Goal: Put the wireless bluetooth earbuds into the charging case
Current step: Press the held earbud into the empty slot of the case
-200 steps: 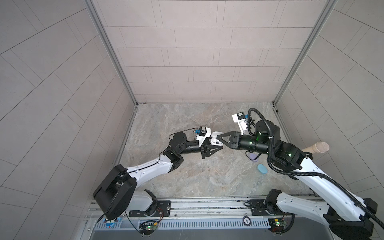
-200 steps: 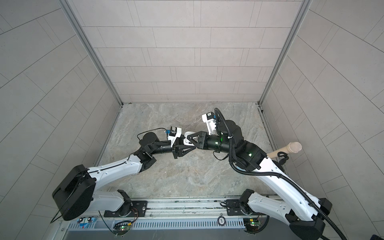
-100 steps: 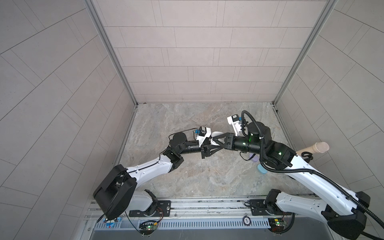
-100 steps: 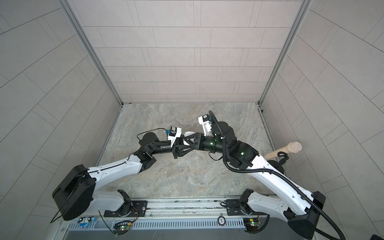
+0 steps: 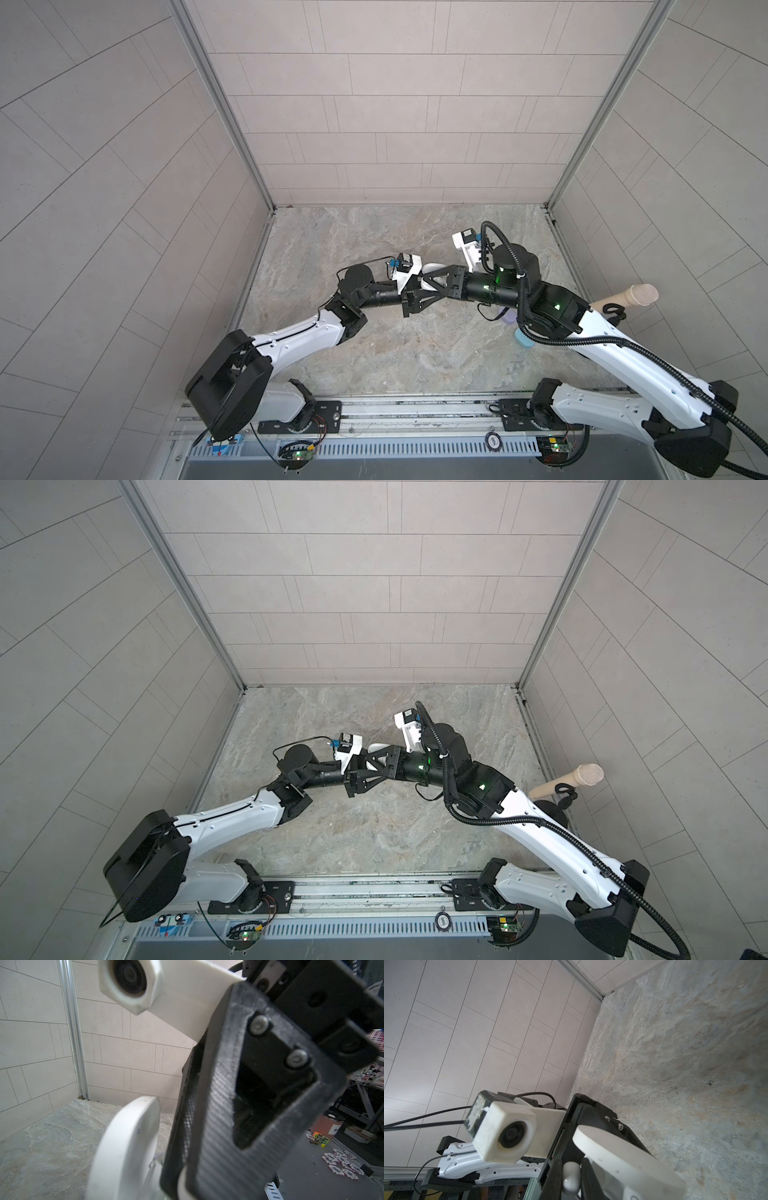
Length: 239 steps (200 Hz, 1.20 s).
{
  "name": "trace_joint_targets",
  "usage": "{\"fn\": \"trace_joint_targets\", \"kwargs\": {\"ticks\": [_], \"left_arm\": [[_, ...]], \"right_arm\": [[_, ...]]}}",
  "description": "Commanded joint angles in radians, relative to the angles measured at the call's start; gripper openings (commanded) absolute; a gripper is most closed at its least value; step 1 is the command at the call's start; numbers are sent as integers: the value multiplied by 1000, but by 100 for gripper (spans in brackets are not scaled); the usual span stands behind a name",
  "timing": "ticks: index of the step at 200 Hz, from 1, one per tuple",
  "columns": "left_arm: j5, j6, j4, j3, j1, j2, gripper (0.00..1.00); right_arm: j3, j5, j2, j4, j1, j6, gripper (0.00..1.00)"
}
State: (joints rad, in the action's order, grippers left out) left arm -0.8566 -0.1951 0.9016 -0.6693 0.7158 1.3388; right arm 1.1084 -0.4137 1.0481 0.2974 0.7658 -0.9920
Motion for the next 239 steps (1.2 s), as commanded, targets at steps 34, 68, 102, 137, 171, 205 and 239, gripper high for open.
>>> {"fn": "trace_joint_targets", "kwargs": {"ticks": [34,68,102,137,171,205,239], "left_arm": [[-18,-10,42,-11,5,-36,10],[-15,-2,26,-9,5,-47,10],[-16,-1,24,-10,5,-49,10],[-15,-3,25,-7,5,-49,10],[-10,3,19,-6,5,-54,10],[-10,3,19,-6,6,-53,10],[-10,3,19,-3,5,-54,10]], "right_arm": [[-2,43,7,25,6,-4,7],[2,73,-13,39,4,10,6],[2,63,-13,42,4,7,5],[7,42,-4,45,6,0,5],[5,44,-17,68,6,2,5],[2,42,-29,74,6,-4,5],[2,33,-29,48,6,-19,5]]}}
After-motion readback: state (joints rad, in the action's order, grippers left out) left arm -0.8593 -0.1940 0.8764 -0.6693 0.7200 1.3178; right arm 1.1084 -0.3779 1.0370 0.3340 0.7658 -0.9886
